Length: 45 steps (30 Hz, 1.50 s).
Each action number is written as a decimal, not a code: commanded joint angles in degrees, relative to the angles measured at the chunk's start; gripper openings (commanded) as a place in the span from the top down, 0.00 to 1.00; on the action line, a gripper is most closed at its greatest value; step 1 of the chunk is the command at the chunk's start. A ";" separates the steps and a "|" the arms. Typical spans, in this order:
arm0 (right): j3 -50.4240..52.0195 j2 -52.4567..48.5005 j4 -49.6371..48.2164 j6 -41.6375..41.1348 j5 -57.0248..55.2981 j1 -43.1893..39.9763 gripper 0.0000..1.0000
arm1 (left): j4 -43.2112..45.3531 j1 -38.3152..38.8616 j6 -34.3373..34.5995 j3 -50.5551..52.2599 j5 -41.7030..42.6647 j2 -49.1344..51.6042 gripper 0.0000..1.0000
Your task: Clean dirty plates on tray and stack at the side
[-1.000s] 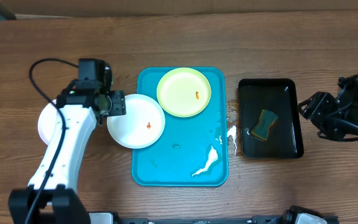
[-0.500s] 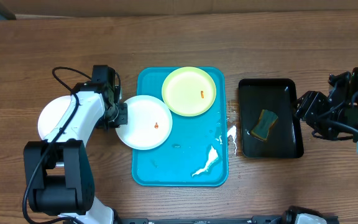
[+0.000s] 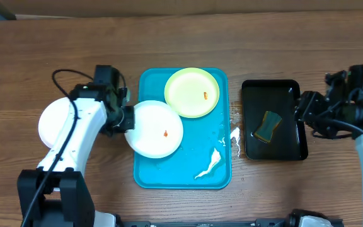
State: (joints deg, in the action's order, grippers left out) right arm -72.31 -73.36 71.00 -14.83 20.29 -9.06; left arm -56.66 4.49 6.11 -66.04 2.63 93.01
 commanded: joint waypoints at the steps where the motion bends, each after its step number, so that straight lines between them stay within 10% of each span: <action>1: 2.38 -1.95 -1.81 1.36 -0.15 3.61 0.41 | 3.69 4.98 2.16 4.11 1.86 0.31 0.96; 12: 12.79 -12.59 -16.50 -8.00 -11.23 6.27 0.49 | 5.90 9.42 8.52 7.41 -2.16 2.82 0.96; 19: 15.50 -22.01 -24.17 -7.93 -7.56 8.61 0.58 | 2.67 9.42 8.55 7.41 -0.90 2.82 0.75; 27: 15.69 -28.24 -26.34 -7.96 -9.31 10.45 0.96 | 2.91 9.42 8.52 7.41 -0.48 2.82 0.60; 35: 9.33 -25.07 -15.67 -6.38 -12.74 10.60 0.95 | 5.05 9.42 8.50 7.41 -0.46 2.82 0.43; 39: 9.09 -23.80 -13.03 -6.01 -12.76 10.60 0.64 | 6.34 9.42 8.50 7.41 -0.04 2.89 0.40; 45: 13.49 -23.98 -17.20 -8.57 -12.79 10.62 0.59 | 7.91 9.42 8.50 7.65 -0.04 2.89 0.41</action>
State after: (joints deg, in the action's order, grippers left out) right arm -61.17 -98.61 56.10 -21.43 8.12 1.23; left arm -49.39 14.00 14.48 -58.78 1.93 95.39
